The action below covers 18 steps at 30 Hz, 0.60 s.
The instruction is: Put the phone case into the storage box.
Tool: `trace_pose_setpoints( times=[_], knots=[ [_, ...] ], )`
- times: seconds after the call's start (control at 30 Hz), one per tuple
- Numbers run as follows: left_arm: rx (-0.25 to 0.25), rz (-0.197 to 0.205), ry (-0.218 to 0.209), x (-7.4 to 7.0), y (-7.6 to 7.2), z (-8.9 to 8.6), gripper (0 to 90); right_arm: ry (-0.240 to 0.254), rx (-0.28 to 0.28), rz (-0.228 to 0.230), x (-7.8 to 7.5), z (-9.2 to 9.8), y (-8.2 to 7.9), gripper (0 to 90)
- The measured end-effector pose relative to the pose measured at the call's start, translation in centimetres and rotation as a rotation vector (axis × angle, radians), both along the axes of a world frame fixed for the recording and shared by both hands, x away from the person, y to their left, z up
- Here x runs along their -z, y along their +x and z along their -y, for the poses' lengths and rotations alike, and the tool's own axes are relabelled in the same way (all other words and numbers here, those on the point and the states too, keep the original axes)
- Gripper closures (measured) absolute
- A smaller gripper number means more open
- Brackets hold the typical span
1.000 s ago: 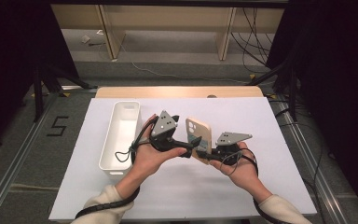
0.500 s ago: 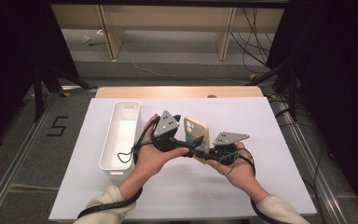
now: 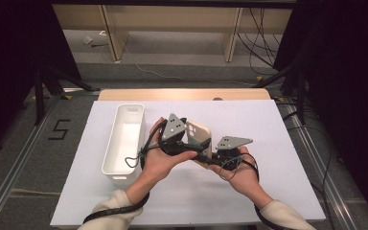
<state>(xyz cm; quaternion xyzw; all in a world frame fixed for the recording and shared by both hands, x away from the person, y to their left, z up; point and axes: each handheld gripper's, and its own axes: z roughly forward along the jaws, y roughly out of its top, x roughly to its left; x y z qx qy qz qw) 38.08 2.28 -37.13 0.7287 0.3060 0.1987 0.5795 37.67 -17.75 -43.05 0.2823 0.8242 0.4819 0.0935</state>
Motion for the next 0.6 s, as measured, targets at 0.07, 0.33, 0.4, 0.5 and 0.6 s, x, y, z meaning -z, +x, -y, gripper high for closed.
trace_pose_setpoints(
  times=[0.07,0.33,0.4,0.5,0.6],
  knots=[
    [0.000,0.001,-0.004,0.04,0.03,0.16,0.0,-0.001,-0.001,-0.001,0.03,-0.06,-0.01,86.0],
    [0.003,0.000,-0.004,0.30,0.18,0.53,0.0,0.000,0.000,0.001,0.04,-0.10,-0.03,86.0],
    [-0.001,0.001,-0.002,0.36,0.18,0.55,0.0,0.002,0.001,0.001,0.05,-0.12,-0.04,86.0],
    [-0.005,0.002,-0.007,0.41,0.13,0.54,1.9,0.002,0.002,0.003,0.06,-0.18,-0.09,86.0],
    [-0.012,0.003,-0.017,0.39,0.06,0.56,4.3,0.008,0.007,0.005,0.04,-0.17,-0.10,86.0]
  ],
)
